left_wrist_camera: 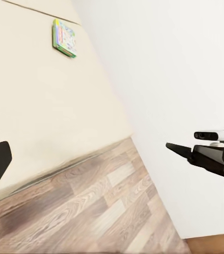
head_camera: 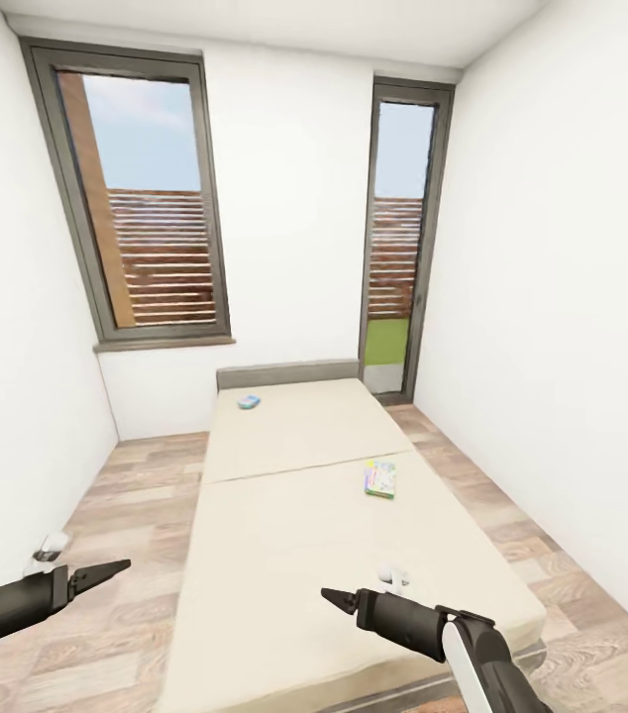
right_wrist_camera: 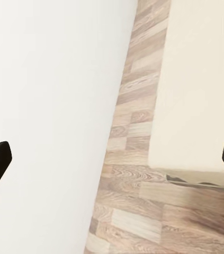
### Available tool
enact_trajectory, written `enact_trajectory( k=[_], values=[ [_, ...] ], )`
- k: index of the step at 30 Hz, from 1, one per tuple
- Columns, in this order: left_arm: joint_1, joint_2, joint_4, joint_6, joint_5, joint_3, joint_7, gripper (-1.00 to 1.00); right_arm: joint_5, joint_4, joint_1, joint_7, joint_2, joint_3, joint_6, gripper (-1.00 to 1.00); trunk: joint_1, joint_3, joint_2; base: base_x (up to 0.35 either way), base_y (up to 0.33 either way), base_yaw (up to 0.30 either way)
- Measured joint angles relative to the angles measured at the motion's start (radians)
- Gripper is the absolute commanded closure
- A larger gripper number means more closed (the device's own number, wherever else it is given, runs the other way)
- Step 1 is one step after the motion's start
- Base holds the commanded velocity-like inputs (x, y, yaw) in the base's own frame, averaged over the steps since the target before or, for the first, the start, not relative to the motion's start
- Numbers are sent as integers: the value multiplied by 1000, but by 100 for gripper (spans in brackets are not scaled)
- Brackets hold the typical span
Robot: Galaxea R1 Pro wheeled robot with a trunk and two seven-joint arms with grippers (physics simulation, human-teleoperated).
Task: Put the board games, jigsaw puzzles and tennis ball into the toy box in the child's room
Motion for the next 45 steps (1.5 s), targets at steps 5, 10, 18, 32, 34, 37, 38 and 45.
enact_trajectory(
  k=[5, 10, 18, 32, 34, 37, 38, 45],
  values=[
    [0, 0, 0, 0, 0, 0, 0, -100, 0, 0, 0, 0, 0, 0, 1, -100, 0, 4, 0, 0, 257, -245],
    [0, 0, 0, 0, 0, 0, 0, -100, 0, 0, 0, 0, 0, 0, 1, -100, 0, 8, 0, 0, 273, -246],
    [0, 0, 0, 0, 0, 0, 1, -100, 0, 0, 0, 1, 0, -1, 1, -100, 0, 15, 0, 0, 278, -247],
    [0, 0, 0, 0, 0, -1, 1, -100, 0, 0, 0, 1, 0, -3, 2, -100, 0, 27, 0, 0, 125, -250],
    [0, 0, 0, 0, 0, -1, 1, -100, 0, 0, 0, 1, 0, -3, 1, -100, 0, 29, 0, 0, 173, -251],
    [0, 0, 0, 0, 0, 0, 0, -100, 0, 0, 0, 0, 0, -3, 1, -100, 0, 31, 0, 0, 218, -251],
    [0, 0, 0, 0, 0, -1, 0, -100, 0, 0, 0, 0, 0, -3, 1, -100, 0, 32, 0, 0, 241, -251],
    [0, 0, 0, 0, 0, 0, -1, -100, 0, 0, 0, 1, -1, -3, 2, -100, 0, 38, 0, 0, 179, -251]
  ],
)
